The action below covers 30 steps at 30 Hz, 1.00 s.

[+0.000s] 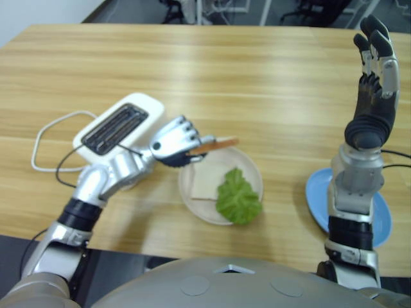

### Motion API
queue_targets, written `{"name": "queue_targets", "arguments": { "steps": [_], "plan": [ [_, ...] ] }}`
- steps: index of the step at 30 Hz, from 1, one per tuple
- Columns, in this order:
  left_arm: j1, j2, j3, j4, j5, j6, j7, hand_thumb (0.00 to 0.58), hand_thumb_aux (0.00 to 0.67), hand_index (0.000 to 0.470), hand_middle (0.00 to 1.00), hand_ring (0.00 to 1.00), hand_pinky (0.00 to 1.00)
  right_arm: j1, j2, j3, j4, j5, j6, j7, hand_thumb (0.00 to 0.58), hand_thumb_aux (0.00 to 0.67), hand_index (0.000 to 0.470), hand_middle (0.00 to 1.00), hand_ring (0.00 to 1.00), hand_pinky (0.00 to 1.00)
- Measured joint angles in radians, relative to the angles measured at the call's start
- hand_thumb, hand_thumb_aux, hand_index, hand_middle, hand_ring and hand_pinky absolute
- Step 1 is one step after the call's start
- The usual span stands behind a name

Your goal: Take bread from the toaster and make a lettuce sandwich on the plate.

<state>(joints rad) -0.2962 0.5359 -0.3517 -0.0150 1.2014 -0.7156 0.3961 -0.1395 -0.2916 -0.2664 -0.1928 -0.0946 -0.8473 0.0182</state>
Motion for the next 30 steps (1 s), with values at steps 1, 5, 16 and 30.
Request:
{"name": "queue_targets", "arguments": {
  "steps": [1, 5, 16, 30],
  "plan": [
    [-0.013, -0.005, -0.031, 0.017, 0.044, 0.011, 0.048, 0.580, 0.670, 0.460, 1.00, 1.00, 1.00, -0.002, 0.000, 0.002, 0.003, 0.000, -0.001, 0.001, 0.000, 0.000, 0.000, 0.00, 0.00, 0.00],
    [-0.054, -0.010, -0.108, 0.064, 0.139, 0.054, 0.187, 0.580, 0.670, 0.460, 1.00, 1.00, 1.00, -0.008, -0.002, 0.006, 0.023, 0.004, -0.003, 0.003, 0.000, 0.000, 0.000, 0.00, 0.00, 0.00],
    [-0.121, -0.023, -0.326, 0.228, 0.284, 0.165, 0.398, 0.580, 0.670, 0.460, 1.00, 1.00, 1.00, -0.013, -0.027, 0.020, 0.024, 0.011, -0.009, 0.015, 0.000, 0.000, 0.000, 0.00, 0.00, 0.00],
    [-0.157, -0.033, -0.496, 0.395, 0.267, 0.149, 0.382, 0.580, 0.670, 0.460, 1.00, 1.00, 1.00, 0.010, -0.047, 0.020, 0.019, 0.032, 0.007, 0.027, 0.000, 0.000, 0.000, 0.00, 0.00, 0.00]
  ]
}}
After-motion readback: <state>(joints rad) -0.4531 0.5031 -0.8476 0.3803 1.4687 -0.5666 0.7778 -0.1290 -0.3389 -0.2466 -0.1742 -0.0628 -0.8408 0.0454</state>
